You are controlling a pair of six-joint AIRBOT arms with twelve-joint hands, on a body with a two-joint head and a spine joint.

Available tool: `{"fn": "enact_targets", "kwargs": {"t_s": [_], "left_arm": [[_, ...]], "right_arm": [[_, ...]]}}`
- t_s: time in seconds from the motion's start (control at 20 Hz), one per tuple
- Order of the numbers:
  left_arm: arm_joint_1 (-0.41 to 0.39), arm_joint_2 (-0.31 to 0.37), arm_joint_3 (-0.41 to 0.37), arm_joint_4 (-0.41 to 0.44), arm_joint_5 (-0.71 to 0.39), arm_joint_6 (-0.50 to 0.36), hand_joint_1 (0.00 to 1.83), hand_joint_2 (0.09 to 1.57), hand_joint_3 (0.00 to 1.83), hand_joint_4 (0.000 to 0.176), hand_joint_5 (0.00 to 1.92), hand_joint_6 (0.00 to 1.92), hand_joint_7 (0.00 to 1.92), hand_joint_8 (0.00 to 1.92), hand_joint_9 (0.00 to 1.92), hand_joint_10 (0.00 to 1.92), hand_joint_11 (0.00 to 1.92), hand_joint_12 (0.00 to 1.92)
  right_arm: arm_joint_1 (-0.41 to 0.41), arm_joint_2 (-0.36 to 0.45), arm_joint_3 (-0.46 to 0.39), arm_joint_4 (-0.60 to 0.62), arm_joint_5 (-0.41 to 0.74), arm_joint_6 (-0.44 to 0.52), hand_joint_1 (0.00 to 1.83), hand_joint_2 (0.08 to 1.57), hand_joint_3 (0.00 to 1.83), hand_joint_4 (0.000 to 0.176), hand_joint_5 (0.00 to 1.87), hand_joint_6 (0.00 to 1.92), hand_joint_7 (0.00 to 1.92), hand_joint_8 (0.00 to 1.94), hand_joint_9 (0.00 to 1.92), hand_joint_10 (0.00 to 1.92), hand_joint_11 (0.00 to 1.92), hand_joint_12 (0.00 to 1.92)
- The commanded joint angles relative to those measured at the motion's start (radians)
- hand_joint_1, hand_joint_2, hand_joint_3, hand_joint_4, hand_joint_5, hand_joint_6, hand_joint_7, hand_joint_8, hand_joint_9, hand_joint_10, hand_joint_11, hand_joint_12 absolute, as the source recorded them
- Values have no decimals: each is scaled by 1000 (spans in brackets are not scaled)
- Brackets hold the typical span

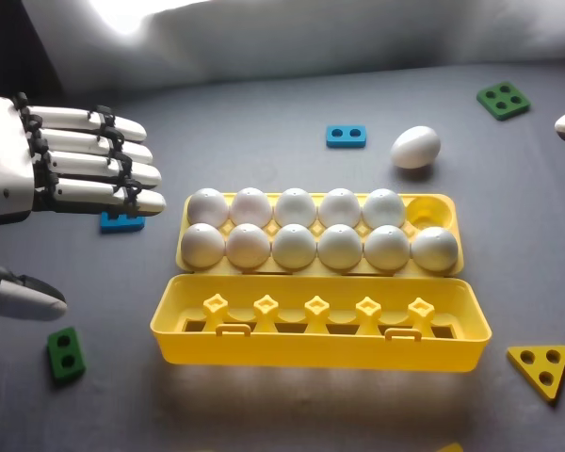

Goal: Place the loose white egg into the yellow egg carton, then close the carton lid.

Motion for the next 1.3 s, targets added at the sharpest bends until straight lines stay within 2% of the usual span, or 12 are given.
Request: {"fn": "enact_targets", "kwargs": {"t_s": [0.0,0.65,0.75,0.85,0.9,0.95,1.0,1.05,1.1,1.15,1.2,1.25], "left_arm": [[-5,21,10,-72,-54,-1,0,1138,34,0,144,1,128,3,100,0,0,96],[4,28,28,-54,-68,-20,0,1142,14,0,155,4,138,4,111,4,18,115],[5,34,29,-24,-59,-71,0,1142,13,0,155,4,139,4,112,4,18,116],[-17,33,27,-33,-57,-40,0,1141,12,0,156,4,139,3,111,3,17,116],[-19,33,25,-47,-45,-43,0,1140,11,0,157,4,140,4,115,4,17,117],[-24,34,25,-43,-41,-70,0,1140,9,0,163,5,145,5,119,5,21,121],[-26,38,23,-15,-34,-84,0,1141,9,0,163,5,145,4,118,4,20,122],[-28,40,20,26,-25,-90,0,1142,8,0,151,0,130,0,104,0,10,120],[-27,42,21,46,-27,-112,0,1141,7,0,157,3,135,3,109,3,18,124],[-26,45,23,48,-39,-133,0,1144,8,0,162,5,144,6,116,5,16,124],[-26,46,23,48,-44,-146,0,1148,9,0,165,6,148,8,121,7,20,126],[-28,46,22,48,-45,-154,0,1148,8,0,164,5,148,7,117,5,14,124]], "right_arm": [[13,11,1,17,82,2,0,1124,12,0,76,1,71,4,44,7,20,11],[18,10,8,17,98,-2,0,1135,4,0,105,9,92,5,58,5,34,23],[20,4,24,9,114,-2,0,1135,4,0,105,9,91,4,56,4,32,22],[21,-17,66,-32,134,22,0,1122,0,0,118,13,87,2,57,4,32,23],[21,-24,89,-94,149,95,0,1072,0,51,162,9,80,0,49,1,18,19],[21,-35,125,-200,174,232,0,1019,0,72,182,9,77,0,49,0,22,24],[20,-49,160,-261,192,302,0,1014,0,73,182,8,75,0,47,0,21,23],[20,-67,192,-285,194,323,0,965,0,77,198,5,72,3,54,1,26,34],[21,-84,216,-289,193,323,13,945,0,77,210,7,75,5,61,3,35,41],[24,-100,230,-292,183,323,84,904,0,86,229,4,63,1,44,0,28,50],[32,-116,241,-307,169,323,131,890,0,85,237,4,61,0,43,1,36,59],[48,-137,253,-334,151,323,175,861,0,83,241,8,65,4,46,0,6,161]]}}
